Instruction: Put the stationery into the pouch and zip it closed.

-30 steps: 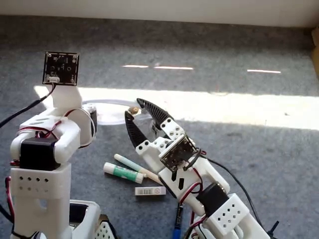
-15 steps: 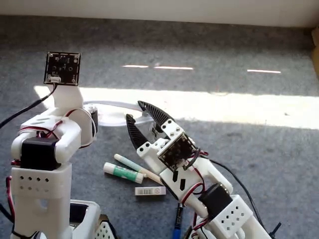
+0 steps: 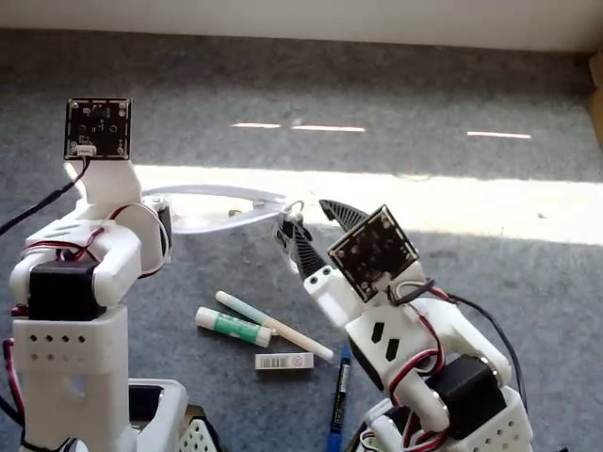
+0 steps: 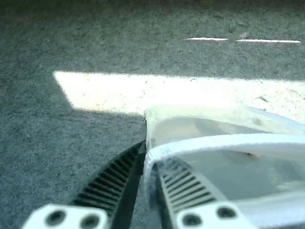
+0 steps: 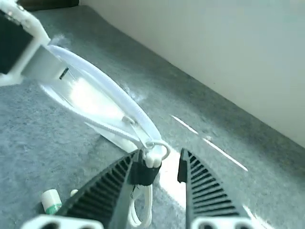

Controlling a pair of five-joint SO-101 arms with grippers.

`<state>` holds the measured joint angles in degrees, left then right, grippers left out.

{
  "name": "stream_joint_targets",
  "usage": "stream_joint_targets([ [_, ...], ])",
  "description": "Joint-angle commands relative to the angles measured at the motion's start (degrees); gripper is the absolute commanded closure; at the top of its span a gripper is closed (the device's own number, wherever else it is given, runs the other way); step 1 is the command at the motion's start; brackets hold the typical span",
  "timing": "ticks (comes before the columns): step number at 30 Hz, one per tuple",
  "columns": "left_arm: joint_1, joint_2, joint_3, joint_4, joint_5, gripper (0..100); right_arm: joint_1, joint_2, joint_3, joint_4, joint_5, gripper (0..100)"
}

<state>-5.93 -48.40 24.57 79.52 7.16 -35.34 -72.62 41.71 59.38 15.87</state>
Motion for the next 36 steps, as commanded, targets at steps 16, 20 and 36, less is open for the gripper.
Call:
stream_joint_targets([
  [16,-0.92,-0.31,3.38,-4.66,0.62,99,8.22,0.4,9.01,18.95,-23.47,87.5],
  [20,-0.92,-0.31,3.56,-4.75,0.62,99,8.22,0.48,14.37,19.12,-23.56,87.5],
  [36,-0.92,-0.31,3.65,-4.48,0.62,99,6.46,17.8,15.6,25.63,-40.35,87.5],
])
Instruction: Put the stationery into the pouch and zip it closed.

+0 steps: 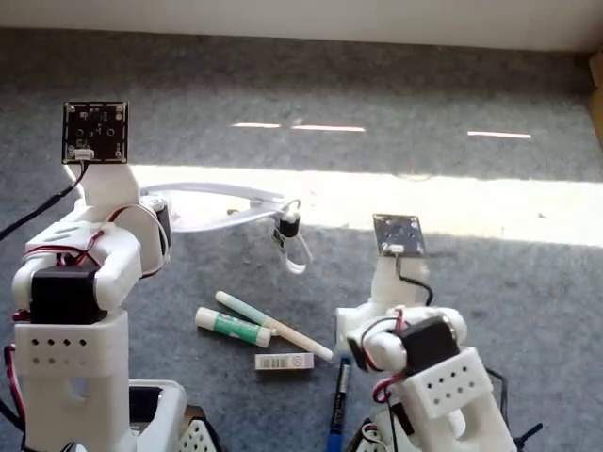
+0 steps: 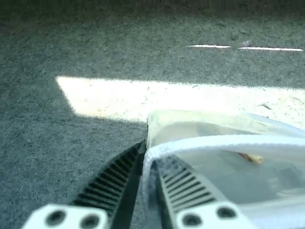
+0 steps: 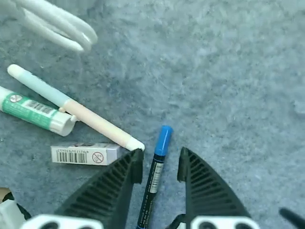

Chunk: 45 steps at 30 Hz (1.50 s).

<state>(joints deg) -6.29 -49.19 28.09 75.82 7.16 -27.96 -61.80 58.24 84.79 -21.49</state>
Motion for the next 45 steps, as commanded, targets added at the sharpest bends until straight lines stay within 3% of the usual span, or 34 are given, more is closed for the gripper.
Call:
stream_joint_targets([
  [1,-0.57,0.48,0.22,-0.7,0.62,99,-1.01,9.45,-1.01,0.13,-4.13,87.5],
  [30,-1.8,0.48,1.45,-0.97,0.62,99,-5.85,15.43,3.47,-16.4,-5.63,87.5],
  [41,-1.8,0.48,2.42,-0.97,0.62,99,-5.58,15.96,3.74,-16.4,-5.27,87.5],
  [45,-1.8,0.48,2.95,-1.05,0.53,99,-4.26,23.25,3.38,-16.4,-5.63,87.5],
])
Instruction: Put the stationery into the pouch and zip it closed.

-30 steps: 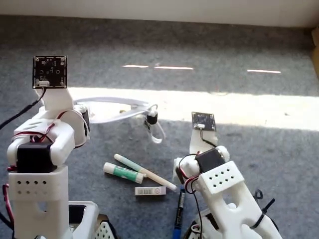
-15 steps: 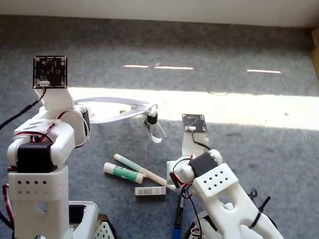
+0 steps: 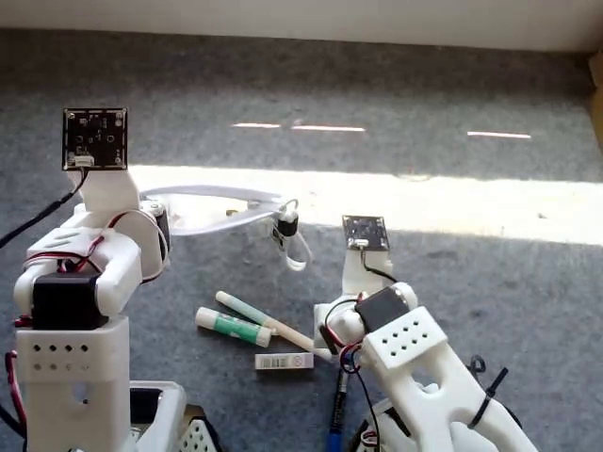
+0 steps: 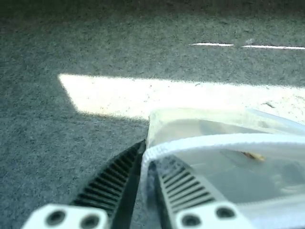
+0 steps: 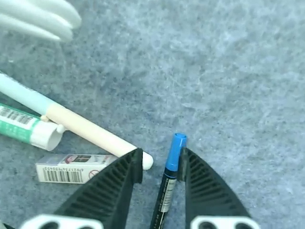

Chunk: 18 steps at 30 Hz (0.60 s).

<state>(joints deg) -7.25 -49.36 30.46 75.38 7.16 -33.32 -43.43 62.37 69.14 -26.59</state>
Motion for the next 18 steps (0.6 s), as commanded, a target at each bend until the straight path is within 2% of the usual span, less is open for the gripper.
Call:
stream_joint_targets([
  [1,-0.84,0.66,0.48,-0.62,0.53,99,2.15,7.16,-0.92,-0.75,-0.53,87.5],
  [8,-0.84,0.66,0.48,-0.62,0.53,99,5.41,15.6,-1.1,-1.27,-0.53,87.5],
  [12,-0.84,0.66,0.48,-0.62,0.53,99,5.05,15.6,-1.19,-2.42,-0.53,87.5],
  [18,-0.84,0.66,0.48,-0.62,0.53,99,0.84,16.22,-0.48,-8.75,-0.62,87.5],
])
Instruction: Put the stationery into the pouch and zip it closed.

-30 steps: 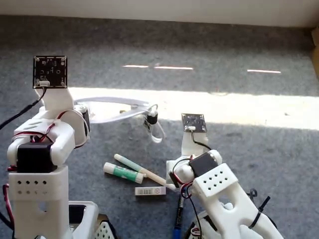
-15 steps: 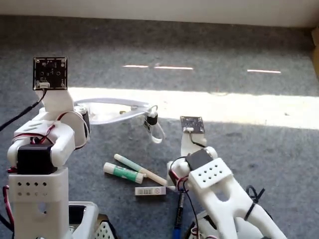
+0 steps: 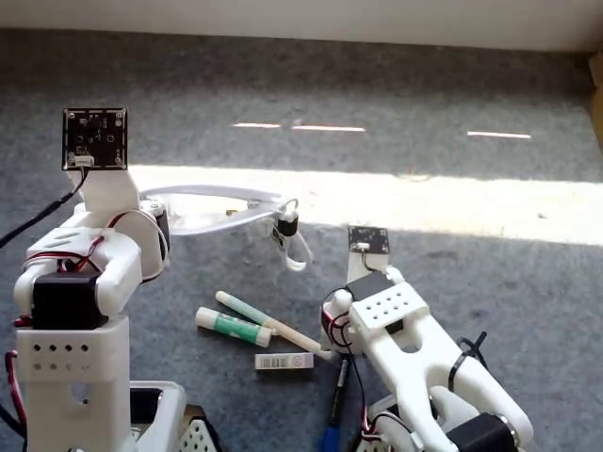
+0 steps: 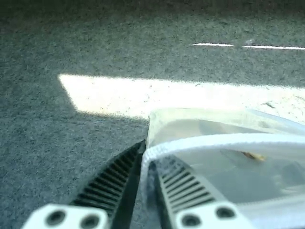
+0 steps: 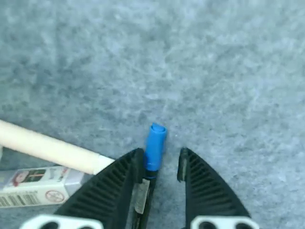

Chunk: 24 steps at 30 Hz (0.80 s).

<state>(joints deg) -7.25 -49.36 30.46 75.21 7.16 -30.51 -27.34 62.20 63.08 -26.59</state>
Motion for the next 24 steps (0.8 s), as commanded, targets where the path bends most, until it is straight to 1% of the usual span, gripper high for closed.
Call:
stream_joint_targets([
  [1,-0.84,0.66,0.48,-0.44,0.53,99,-2.15,0.13,-0.31,-3.21,-0.62,87.5],
  [8,-0.84,0.66,0.48,-0.44,0.35,99,-1.98,0.22,-0.22,-2.95,-0.62,88.3],
  [13,-0.84,0.66,0.57,-0.44,0.35,99,-1.71,0.22,-0.22,-3.21,-0.53,99.5],
  [19,-0.92,0.66,0.57,-0.44,0.35,99,3.21,0.13,-0.22,-2.77,-0.09,99.3],
  [22,-0.92,0.66,0.57,-0.44,0.35,99,3.65,-0.48,-0.75,-2.51,-0.09,99.3],
  [24,-0.92,0.66,0.57,-0.44,0.35,99,3.56,-0.48,-0.84,0.13,-0.09,99.3],
])
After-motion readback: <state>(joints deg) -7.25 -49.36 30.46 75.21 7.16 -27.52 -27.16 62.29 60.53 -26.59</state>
